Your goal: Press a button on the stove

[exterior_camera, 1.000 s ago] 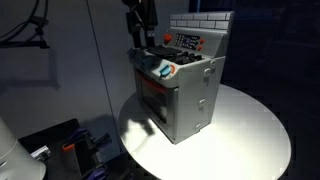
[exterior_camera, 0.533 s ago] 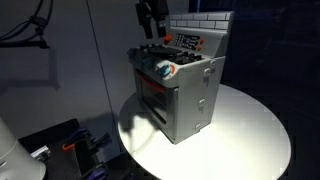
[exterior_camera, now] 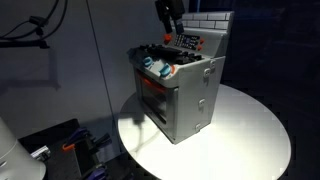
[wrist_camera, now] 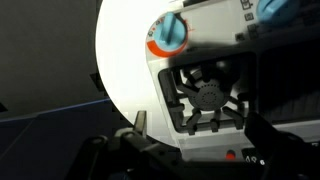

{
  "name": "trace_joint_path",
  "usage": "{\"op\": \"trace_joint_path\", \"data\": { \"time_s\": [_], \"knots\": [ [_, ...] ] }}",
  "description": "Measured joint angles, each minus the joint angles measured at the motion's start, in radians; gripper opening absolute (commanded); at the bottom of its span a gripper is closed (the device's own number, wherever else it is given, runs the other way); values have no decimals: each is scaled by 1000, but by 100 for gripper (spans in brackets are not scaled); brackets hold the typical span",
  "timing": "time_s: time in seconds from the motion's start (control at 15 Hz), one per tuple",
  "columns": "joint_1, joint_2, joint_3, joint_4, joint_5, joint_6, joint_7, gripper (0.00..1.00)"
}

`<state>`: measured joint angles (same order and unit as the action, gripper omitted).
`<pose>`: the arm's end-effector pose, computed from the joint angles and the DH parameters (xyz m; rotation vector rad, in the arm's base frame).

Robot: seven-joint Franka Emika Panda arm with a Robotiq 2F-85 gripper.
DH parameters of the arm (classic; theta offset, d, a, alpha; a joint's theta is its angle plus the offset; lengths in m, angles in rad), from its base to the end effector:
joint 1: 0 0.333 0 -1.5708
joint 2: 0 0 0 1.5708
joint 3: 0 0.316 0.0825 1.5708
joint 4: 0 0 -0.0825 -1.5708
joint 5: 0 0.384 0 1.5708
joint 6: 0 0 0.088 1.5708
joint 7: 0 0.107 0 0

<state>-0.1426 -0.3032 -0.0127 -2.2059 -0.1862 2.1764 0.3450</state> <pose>0.4811 -0.0829 0.5334 2.9110 -0.6131 0.4308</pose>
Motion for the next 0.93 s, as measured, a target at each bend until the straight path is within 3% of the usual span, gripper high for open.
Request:
{"op": "trace_joint_path", "data": {
  "time_s": [0.4, 0.93],
  "knots": [
    [-22, 86, 0, 26, -14, 126, 145, 100],
    [-28, 129, -1, 61, -34, 146, 200, 100]
  ]
}}
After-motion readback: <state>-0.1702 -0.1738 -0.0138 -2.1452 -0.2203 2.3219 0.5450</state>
